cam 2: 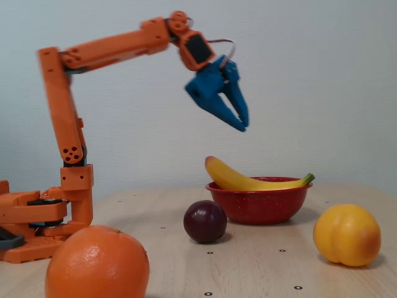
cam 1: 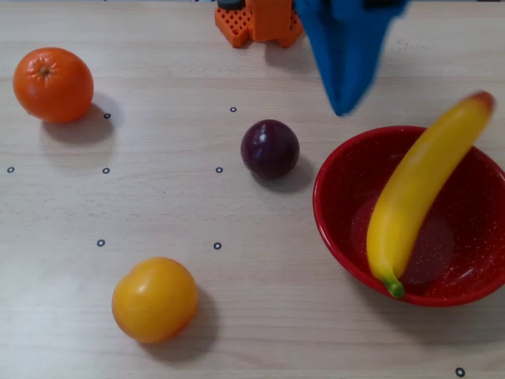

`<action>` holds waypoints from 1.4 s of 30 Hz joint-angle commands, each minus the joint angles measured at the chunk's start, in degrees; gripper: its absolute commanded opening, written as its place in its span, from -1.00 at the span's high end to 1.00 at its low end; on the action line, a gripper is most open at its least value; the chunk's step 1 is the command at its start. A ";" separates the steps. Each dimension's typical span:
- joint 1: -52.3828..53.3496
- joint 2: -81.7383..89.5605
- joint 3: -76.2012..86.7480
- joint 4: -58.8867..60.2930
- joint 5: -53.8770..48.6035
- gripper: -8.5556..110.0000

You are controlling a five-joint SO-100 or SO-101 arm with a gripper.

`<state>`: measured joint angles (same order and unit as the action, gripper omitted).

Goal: Put banana in the red bowl.

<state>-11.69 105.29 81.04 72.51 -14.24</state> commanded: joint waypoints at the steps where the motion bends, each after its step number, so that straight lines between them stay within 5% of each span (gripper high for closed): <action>1: 1.76 10.20 3.43 -2.99 0.62 0.86; 42: 10.28 68.47 77.96 -19.34 7.91 0.86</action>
<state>-2.55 170.86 158.91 55.55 -7.82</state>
